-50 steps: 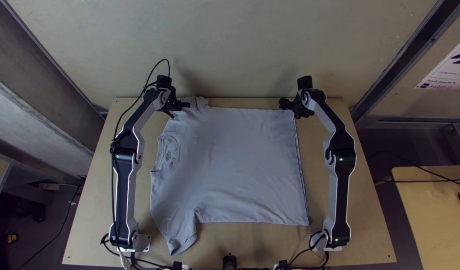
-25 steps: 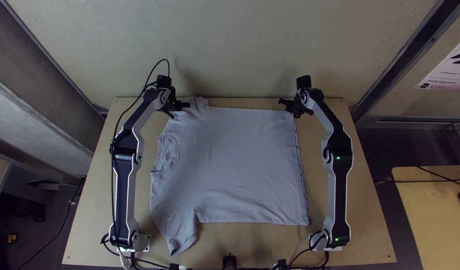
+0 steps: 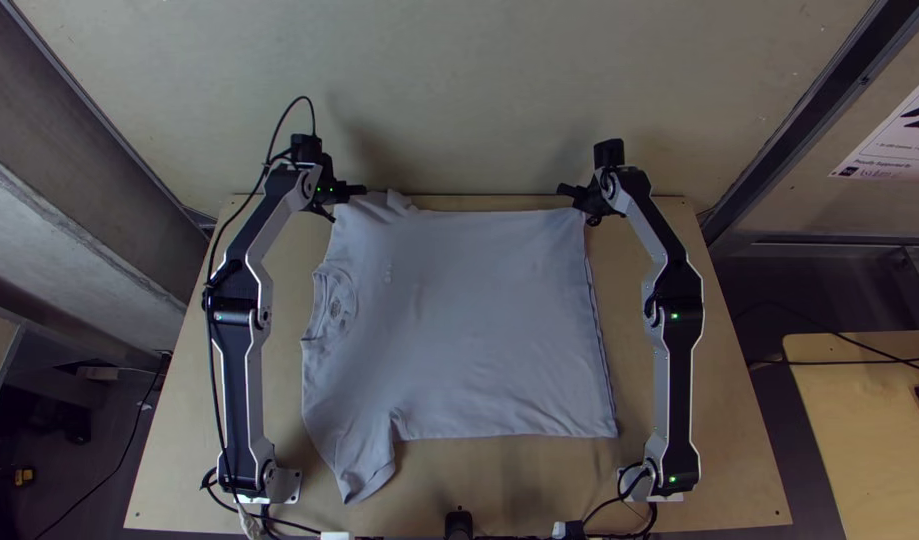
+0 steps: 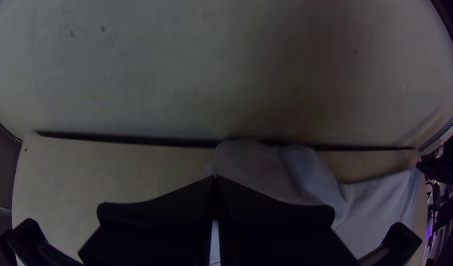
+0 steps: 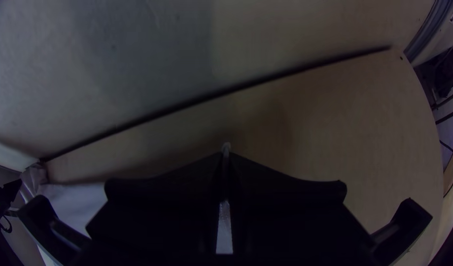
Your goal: Fold the t-shirt
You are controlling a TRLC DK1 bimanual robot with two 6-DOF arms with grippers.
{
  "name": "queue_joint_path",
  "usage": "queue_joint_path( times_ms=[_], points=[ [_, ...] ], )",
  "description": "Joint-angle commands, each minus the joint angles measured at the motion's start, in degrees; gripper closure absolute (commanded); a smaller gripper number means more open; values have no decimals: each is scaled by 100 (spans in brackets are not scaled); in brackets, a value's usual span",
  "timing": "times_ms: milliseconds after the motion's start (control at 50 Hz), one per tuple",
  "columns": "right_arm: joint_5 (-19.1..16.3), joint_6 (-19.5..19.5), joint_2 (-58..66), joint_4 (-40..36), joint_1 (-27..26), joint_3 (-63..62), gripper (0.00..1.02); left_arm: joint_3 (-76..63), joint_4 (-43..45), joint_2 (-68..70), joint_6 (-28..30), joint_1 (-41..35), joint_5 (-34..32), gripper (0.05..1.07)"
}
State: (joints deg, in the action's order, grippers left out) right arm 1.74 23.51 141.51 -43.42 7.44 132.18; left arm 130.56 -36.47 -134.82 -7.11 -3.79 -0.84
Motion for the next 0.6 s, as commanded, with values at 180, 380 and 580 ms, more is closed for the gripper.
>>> queue_joint_path(
  times_ms=[180,380,580],
  points=[
    [107,-180,-18,360,-41,344,100,75,465,404,-97,221,40,105],
    [107,-241,-168,255,-24,220,100,-84,166,563,-80,221,-83,105],
    [107,-338,-326,53,-41,62,100,-708,158,1002,-18,221,-206,105]
  ],
)
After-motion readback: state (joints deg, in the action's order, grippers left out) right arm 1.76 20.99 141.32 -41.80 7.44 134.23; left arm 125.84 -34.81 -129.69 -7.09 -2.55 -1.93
